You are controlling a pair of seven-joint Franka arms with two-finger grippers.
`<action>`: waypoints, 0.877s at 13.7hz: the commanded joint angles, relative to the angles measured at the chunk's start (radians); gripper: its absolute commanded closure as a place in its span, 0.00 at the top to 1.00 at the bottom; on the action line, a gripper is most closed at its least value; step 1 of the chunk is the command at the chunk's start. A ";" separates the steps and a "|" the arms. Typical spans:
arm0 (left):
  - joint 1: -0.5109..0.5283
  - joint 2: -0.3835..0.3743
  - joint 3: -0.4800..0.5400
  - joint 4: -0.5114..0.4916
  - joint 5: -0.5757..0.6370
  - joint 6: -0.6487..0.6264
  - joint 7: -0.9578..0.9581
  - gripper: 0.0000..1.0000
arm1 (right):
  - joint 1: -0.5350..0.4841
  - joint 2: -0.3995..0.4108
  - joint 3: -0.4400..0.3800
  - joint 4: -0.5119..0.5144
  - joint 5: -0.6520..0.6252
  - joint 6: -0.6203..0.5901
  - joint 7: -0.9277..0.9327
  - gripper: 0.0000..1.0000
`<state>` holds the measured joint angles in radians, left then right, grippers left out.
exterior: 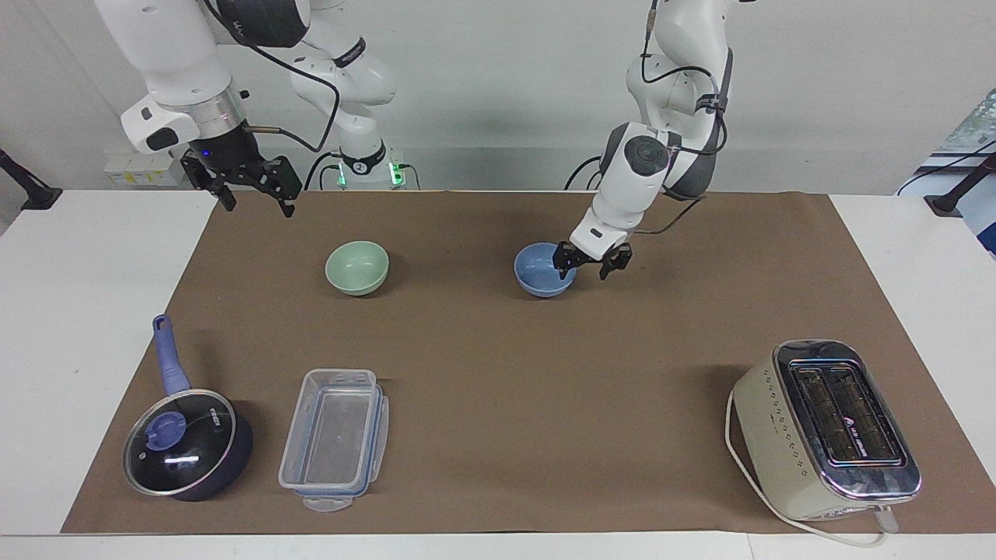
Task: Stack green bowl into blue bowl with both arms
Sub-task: 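Release the blue bowl and retract the left gripper to rest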
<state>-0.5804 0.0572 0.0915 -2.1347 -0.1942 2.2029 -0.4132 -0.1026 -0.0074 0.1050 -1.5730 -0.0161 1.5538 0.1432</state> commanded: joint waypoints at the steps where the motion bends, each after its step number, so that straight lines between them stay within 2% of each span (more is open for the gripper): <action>1: 0.054 -0.019 -0.001 0.062 0.054 -0.103 0.004 1.00 | -0.011 -0.023 0.004 -0.030 -0.001 0.023 -0.001 1.00; 7: 0.292 -0.033 -0.001 0.243 0.078 -0.310 0.339 1.00 | -0.006 -0.022 0.005 -0.032 0.004 0.031 0.002 1.00; 9: 0.368 -0.033 -0.001 0.275 0.079 -0.327 0.454 1.00 | -0.006 -0.026 0.005 -0.038 0.024 0.031 0.021 1.00; 12: 0.451 -0.030 0.001 0.329 0.081 -0.371 0.504 1.00 | -0.008 -0.042 0.005 -0.096 0.024 0.040 0.022 1.00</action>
<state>-0.1712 0.0231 0.1036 -1.8537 -0.1309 1.8882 0.0619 -0.1019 -0.0101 0.1058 -1.5903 -0.0103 1.5572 0.1481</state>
